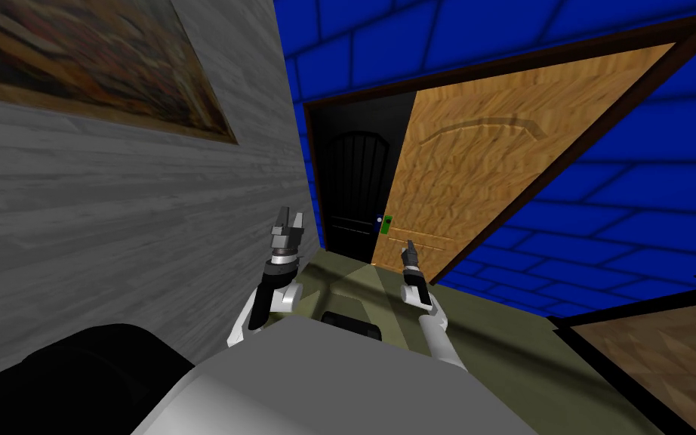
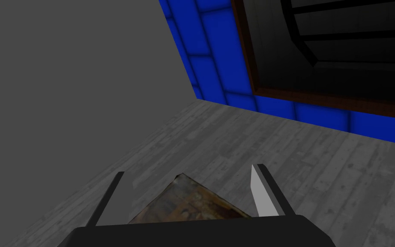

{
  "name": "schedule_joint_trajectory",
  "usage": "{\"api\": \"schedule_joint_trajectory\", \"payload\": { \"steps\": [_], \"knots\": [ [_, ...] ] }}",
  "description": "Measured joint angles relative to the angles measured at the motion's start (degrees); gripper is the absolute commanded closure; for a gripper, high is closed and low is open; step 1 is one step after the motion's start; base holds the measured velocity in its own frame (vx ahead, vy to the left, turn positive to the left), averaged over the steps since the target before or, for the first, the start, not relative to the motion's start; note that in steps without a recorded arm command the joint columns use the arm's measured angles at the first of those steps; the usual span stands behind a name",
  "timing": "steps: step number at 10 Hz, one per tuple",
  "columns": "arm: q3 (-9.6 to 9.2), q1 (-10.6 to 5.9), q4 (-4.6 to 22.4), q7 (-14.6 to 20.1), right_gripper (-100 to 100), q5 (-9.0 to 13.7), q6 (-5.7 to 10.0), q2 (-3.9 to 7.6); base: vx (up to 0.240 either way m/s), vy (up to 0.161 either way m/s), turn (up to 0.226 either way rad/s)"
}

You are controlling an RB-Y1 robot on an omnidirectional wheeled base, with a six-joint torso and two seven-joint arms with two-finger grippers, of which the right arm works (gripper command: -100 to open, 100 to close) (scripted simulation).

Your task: Pull the door open

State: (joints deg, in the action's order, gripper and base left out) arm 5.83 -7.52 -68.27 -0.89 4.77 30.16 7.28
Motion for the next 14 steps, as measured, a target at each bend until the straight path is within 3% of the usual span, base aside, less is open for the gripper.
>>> {"api": "schedule_joint_trajectory", "payload": {
  "steps": [5,7,14],
  "knots": [
    [1.03,-5.71,10.3,-0.3,-100,1.3,0.79,0.88,0.079,0.01,0.01],
    [1.42,-7.47,12.9,-0.5,-100,1.8,0.18,1.13,0.09,0.01,0.008],
    [2.39,-12.81,22.4,-0.7,-100,3.1,0.6,1.98,0.062,0.004,0.008]
  ]
}}
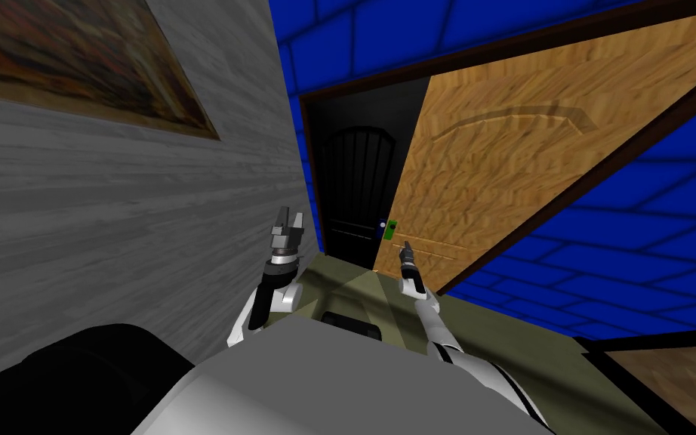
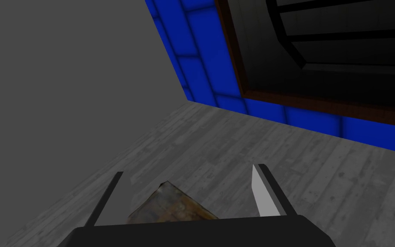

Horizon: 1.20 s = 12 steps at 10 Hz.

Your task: Pull the door open

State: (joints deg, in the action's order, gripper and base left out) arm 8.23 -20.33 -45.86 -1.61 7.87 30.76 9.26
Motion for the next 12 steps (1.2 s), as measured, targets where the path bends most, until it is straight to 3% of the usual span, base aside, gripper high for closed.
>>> {"api": "schedule_joint_trajectory", "payload": {
  "steps": [7,12],
  "knots": [
    [1.18,-6.36,10.9,-0.4,-100,1.5,0.34,0.82,0.096,0.0,0.011],
    [1.77,-9.86,16.8,-0.5,-100,2.3,0.55,1.28,0.102,0.007,0.012]
  ]
}}
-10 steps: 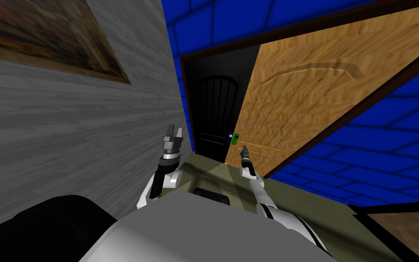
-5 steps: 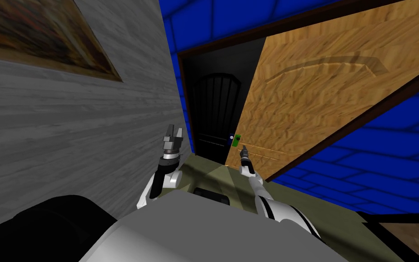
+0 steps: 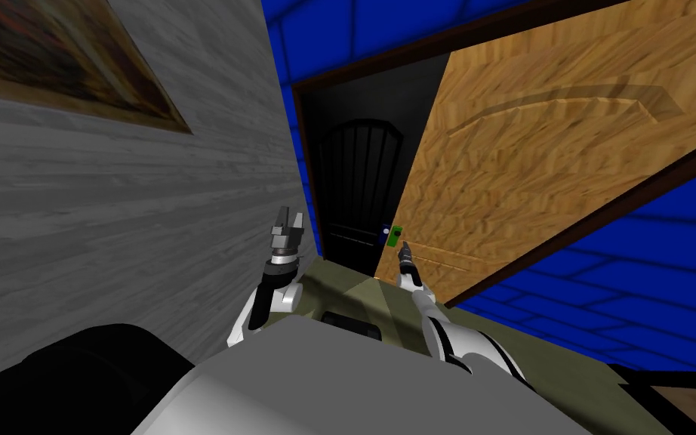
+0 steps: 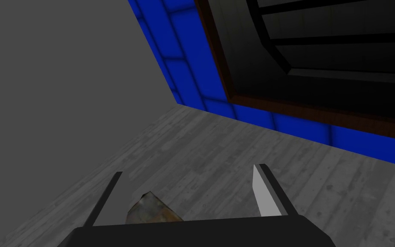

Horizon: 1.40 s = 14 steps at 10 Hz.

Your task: Pull the door open

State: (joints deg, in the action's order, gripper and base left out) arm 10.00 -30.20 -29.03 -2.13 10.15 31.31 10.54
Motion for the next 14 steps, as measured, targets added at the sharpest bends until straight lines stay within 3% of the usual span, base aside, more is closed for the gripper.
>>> {"api": "schedule_joint_trajectory", "payload": {
  "steps": [2,3,4,5,6,7,8,9,10,11,13,14],
  "knots": [
    [0.14,-1.03,1.7,0.0,-100,0.2,0.14,0.13,0.009,-0.008,-0.049],
    [0.44,-2.27,5.8,0.4,-100,0.4,1.86,1.32,-0.061,-0.042,-0.083],
    [0.76,0.44,2.1,0.3,-100,0.5,0.52,1.48,-0.049,-0.047,-0.105],
    [1.06,1.41,1.7,0.7,-100,0.7,-0.22,2.71,-0.042,-0.047,-0.111],
    [1.59,1.7,3.0,1.0,-100,0.9,0.41,3.83,-0.01,-0.048,-0.059],
    [2.44,3.69,0.4,0.6,-100,1.3,-0.53,4.29,0.006,-0.035,-0.02],
    [2.58,2.87,2.4,0.8,-100,1.4,-0.24,5.16,0.034,-0.029,-0.03],
    [2.93,3.34,3.0,1.0,-100,1.6,0.33,5.87,0.073,-0.018,-0.022],
    [2.85,2.79,6.1,2.1,-100,1.6,1.77,7.48,0.064,-0.022,-0.003],
    [3.34,4.32,3.0,1.9,-100,1.8,0.67,7.43,0.117,-0.02,0.07],
    [3.47,3.73,4.7,2.4,-100,1.9,1.02,8.51,0.173,-0.032,0.085],
    [3.43,3.93,4.1,2.5,-100,2.0,0.86,8.5,0.185,-0.006,0.098]
  ]
}}
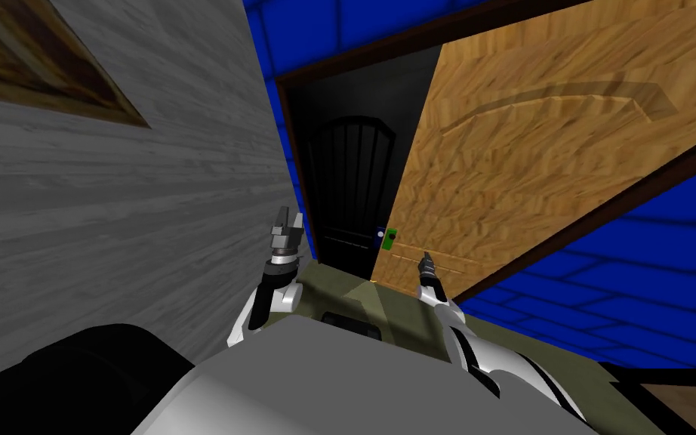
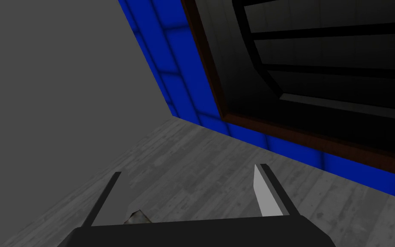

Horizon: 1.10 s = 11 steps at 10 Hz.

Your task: Pull the door open

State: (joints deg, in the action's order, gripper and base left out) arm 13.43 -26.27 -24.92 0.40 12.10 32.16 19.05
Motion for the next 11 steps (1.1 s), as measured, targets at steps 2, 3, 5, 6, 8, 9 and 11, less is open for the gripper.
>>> {"api": "schedule_joint_trajectory", "payload": {
  "steps": [2,3,5,6,8,9,11],
  "knots": [
    [-0.38,-0.41,-1.0,0.2,-100,-0.1,-0.5,-0.43,0.19,0.006,0.138],
    [-0.58,-0.82,-1.3,0.0,-100,-0.2,-0.56,-1.15,0.19,0.065,0.195],
    [-1.52,-1.32,-2.1,0.4,-100,-0.6,-0.21,-2.35,0.189,0.081,0.161],
    [-1.87,-2.43,-2.1,0.2,-100,-0.7,-0.49,-3.11,0.073,0.03,0.04],
    [-1.9,-2.57,-2.1,0.2,100,-0.7,-0.47,-3.15,-0.014,-0.006,-0.016],
    [-1.88,-2.65,-2.2,0.2,100,-0.7,-0.41,-3.07,-0.025,-0.009,0.016],
    [-1.97,-2.54,-2.1,0.2,100,-0.8,-0.5,-3.24,-0.013,-0.002,0.003]
  ]
}}
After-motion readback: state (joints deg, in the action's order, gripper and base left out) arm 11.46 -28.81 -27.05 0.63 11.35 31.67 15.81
